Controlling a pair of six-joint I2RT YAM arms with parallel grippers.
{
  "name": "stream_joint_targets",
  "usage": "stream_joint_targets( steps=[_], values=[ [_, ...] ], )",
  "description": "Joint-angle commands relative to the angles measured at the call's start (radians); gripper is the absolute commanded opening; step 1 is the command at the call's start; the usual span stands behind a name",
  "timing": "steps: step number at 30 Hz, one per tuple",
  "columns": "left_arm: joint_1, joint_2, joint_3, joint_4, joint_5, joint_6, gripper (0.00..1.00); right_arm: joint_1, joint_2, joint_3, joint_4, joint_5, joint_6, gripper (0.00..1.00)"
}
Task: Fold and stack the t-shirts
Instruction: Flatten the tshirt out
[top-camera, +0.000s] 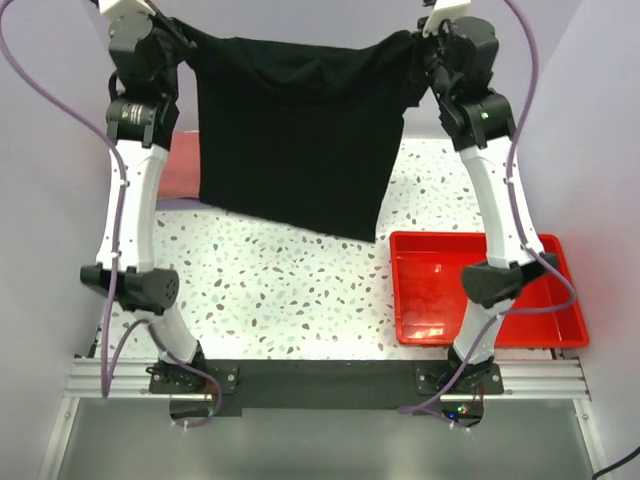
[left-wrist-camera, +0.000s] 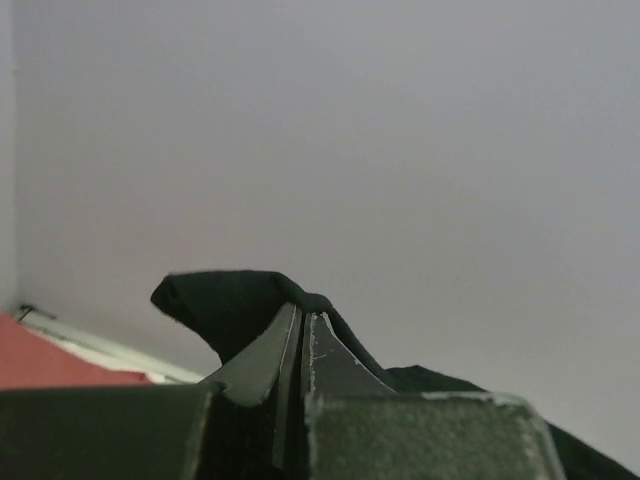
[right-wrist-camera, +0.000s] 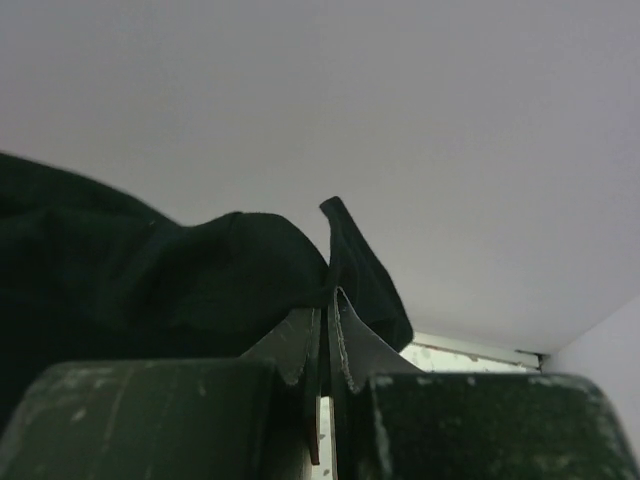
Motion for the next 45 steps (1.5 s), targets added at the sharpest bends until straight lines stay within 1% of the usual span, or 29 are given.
stream_joint_targets(
  steps=[1,5,7,8,9,10,11,12,14,17,18,21,23,25,26,27,28,29,30,31,32,33,34,35,36,39,40,42,45],
  values=[
    [0.006,-0.221,-0.124,0.206,0.143,-0.036,0.00,0.005,-0.216,-0.059,0.210,-0.071,-0.060,0.00],
    [0.006,-0.338,-0.223,0.131,0.088,0.019,0.00,0.007,-0.280,-0.096,0.102,-0.133,-0.048,0.00],
    [0.007,-0.393,-0.347,0.094,0.037,0.048,0.00,0.007,-0.329,-0.212,0.033,-0.201,-0.003,0.00],
    [0.009,-0.413,-0.398,0.083,0.013,0.056,0.00,0.005,-0.401,-0.282,0.029,-0.226,0.014,0.00],
    [0.009,-0.433,-0.452,0.074,-0.010,0.065,0.00,0.007,-0.438,-0.438,0.028,-0.231,0.037,0.00],
    [0.009,-0.476,-0.568,0.049,-0.077,0.073,0.00,0.007,-0.473,-0.520,0.035,-0.310,0.099,0.00],
    [0.010,-0.497,-0.628,0.029,-0.105,0.065,0.00,0.009,-0.510,-0.598,0.037,-0.353,0.112,0.00],
    [0.010,-0.519,-0.753,0.012,-0.136,0.058,0.00,0.010,-0.564,-0.743,0.032,-0.405,0.162,0.00],
    [0.018,-0.570,-0.877,0.006,-0.156,0.053,0.00,0.027,-0.616,-0.925,-0.007,-0.464,0.248,0.00],
    [0.049,-0.545,-1.018,-0.122,-0.185,-0.016,0.00,0.161,-0.641,-1.111,-0.064,-0.449,0.284,0.00],
    [0.059,-0.532,-1.074,-0.155,-0.205,-0.042,0.00,0.273,-0.644,-1.149,-0.076,-0.452,0.294,0.00],
    [0.162,-0.460,-1.141,-0.268,-0.261,-0.125,0.00,0.463,-0.618,-1.261,-0.119,-0.476,0.346,0.00],
    [0.197,-0.403,-1.143,-0.363,-0.305,-0.212,0.00,0.518,-0.607,-1.346,-0.117,-0.507,0.417,0.00],
    [0.257,-0.361,-1.156,-0.390,-0.279,-0.249,0.13,0.605,-0.577,-1.389,-0.087,-0.527,0.474,0.00],
    [0.272,-0.354,-1.167,-0.379,-0.270,-0.251,0.16,0.639,-0.561,-1.416,-0.078,-0.535,0.486,0.02],
    [0.301,-0.349,-1.184,-0.367,-0.252,-0.251,0.20,0.716,-0.537,-1.424,-0.061,-0.554,0.492,0.07],
    [0.312,-0.341,-1.185,-0.367,-0.245,-0.263,0.34,0.758,-0.494,-1.429,-0.049,-0.570,0.492,0.10],
    [0.326,-0.338,-1.185,-0.365,-0.238,-0.268,0.43,0.832,-0.463,-1.427,-0.040,-0.582,0.492,0.15],
    [0.346,-0.338,-1.172,-0.361,-0.209,-0.266,0.53,0.861,-0.442,-1.418,-0.031,-0.591,0.489,0.23],
    [0.352,-0.346,-1.163,-0.361,-0.199,-0.263,0.70,0.883,-0.420,-1.409,-0.023,-0.605,0.479,0.26],
    [0.355,-0.352,-1.156,-0.358,-0.190,-0.260,0.79,0.907,-0.385,-1.382,-0.023,-0.604,0.469,0.35],
    [0.355,-0.360,-1.146,-0.351,-0.155,-0.252,0.91,0.907,-0.374,-1.362,-0.037,-0.595,0.460,0.61],
    [0.357,-0.382,-1.143,-0.350,-0.143,-0.249,1.00,0.907,-0.368,-1.348,-0.038,-0.560,0.443,0.71],
    [0.355,-0.395,-1.146,-0.345,-0.132,-0.252,1.00,0.909,-0.363,-1.316,-0.037,-0.541,0.434,0.83],
    [0.355,-0.410,-1.162,-0.332,-0.098,-0.251,1.00,0.907,-0.363,-1.296,-0.047,-0.527,0.423,0.99],
    [0.355,-0.482,-1.216,-0.296,-0.040,-0.245,1.00,0.906,-0.374,-1.228,-0.064,-0.434,0.393,0.99],
    [0.354,-0.517,-1.246,-0.276,0.007,-0.245,1.00,0.903,-0.379,-1.193,-0.070,-0.342,0.387,0.99],
    [0.351,-0.572,-1.283,-0.232,0.110,-0.243,1.00,0.882,-0.385,-1.167,-0.067,-0.283,0.385,0.99],
    [0.302,-0.666,-1.398,-0.143,0.219,-0.238,1.00,0.771,-0.379,-1.136,-0.026,-0.298,0.414,0.99]
  ],
)
